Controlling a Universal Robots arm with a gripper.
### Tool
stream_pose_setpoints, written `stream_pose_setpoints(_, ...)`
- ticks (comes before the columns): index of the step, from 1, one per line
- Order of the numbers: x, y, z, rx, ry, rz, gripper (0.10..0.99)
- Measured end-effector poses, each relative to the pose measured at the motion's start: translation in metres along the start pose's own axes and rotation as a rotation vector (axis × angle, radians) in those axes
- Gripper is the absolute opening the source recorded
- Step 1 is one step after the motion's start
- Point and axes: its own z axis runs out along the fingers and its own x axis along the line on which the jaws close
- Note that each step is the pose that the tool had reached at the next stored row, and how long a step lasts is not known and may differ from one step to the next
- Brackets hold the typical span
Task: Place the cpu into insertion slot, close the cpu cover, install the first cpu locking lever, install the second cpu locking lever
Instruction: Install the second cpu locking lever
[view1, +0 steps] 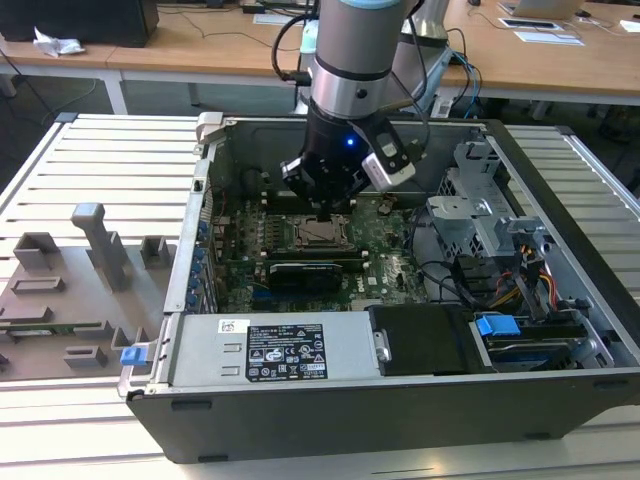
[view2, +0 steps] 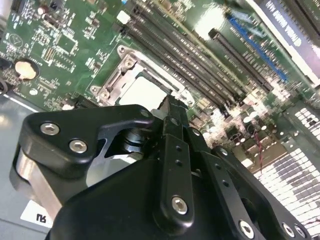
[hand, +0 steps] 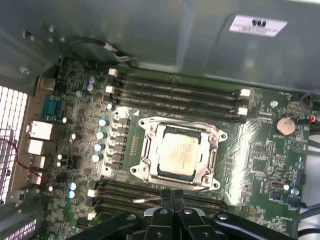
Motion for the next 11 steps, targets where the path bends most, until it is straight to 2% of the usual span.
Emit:
stream_pose_setpoints(3, 0.0039, -0.0136, 0.0045, -0.016, -0.0026, -0.001, 0.106)
stream_pose_setpoints(4, 0.0054, -0.0157, 0.0054, -0.023, -0.0037, -0.001, 0.106)
stream_pose_setpoints(7, 0.0074, -0.0180, 0.0070, -0.043, -0.0070, -0.002, 0.106)
stream_pose_setpoints(11, 0.0092, -0.0182, 0.0131, -0.051, -0.0084, -0.003, 0.106)
